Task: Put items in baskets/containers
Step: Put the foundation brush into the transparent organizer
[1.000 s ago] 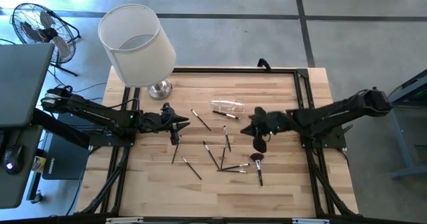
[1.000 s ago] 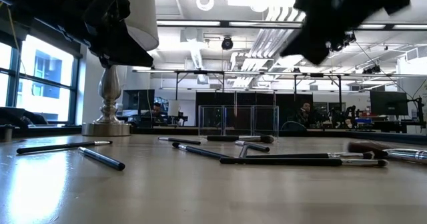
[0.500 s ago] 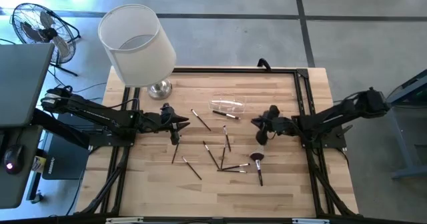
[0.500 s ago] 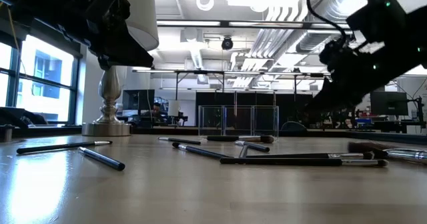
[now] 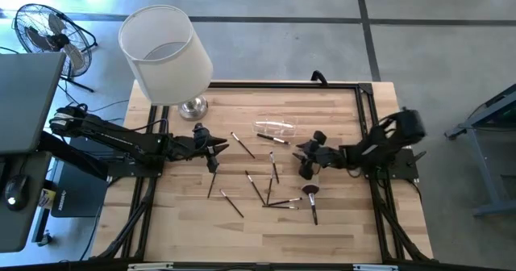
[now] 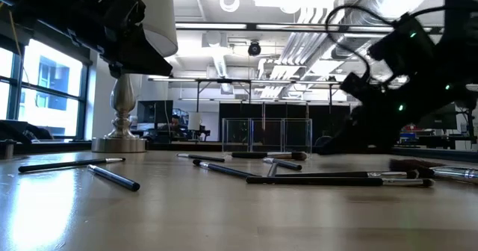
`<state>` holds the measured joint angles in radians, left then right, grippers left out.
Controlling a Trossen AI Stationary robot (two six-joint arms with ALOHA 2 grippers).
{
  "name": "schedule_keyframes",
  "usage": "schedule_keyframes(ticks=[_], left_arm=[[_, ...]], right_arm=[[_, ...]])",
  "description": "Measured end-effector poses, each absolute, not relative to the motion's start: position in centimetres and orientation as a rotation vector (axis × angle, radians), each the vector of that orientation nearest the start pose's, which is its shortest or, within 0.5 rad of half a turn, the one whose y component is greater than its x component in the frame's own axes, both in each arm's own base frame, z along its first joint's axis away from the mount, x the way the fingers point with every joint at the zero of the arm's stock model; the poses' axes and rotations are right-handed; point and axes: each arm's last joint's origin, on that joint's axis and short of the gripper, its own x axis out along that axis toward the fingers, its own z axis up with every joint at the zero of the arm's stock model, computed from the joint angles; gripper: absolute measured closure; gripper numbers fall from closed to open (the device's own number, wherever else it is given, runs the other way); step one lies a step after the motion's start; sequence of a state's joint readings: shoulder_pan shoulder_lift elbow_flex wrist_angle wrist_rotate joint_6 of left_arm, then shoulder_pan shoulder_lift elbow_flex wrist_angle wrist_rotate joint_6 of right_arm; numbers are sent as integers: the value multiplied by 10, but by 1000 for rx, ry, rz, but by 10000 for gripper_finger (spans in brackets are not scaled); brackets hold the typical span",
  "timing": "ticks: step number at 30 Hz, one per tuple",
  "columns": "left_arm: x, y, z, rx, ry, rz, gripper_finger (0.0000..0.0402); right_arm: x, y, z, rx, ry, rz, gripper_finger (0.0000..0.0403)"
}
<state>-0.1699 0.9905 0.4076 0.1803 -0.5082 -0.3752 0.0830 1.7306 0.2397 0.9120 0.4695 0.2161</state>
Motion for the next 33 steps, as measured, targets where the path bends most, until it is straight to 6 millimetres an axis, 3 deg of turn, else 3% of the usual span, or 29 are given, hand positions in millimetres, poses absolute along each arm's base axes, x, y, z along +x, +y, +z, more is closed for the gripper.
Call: schedule_keyframes(ticks=[10,24,33], left_arm=[[198,-20,203,-268,309,406,311],[196,-19,200,-265,340,414,312],[196,-19,199,-259,353,416,311]], right_arm=[[249,3,51,20,506,-603,261],[249,0,50,36,488,-700,274],[264,-12,54,16,505,-711,274]])
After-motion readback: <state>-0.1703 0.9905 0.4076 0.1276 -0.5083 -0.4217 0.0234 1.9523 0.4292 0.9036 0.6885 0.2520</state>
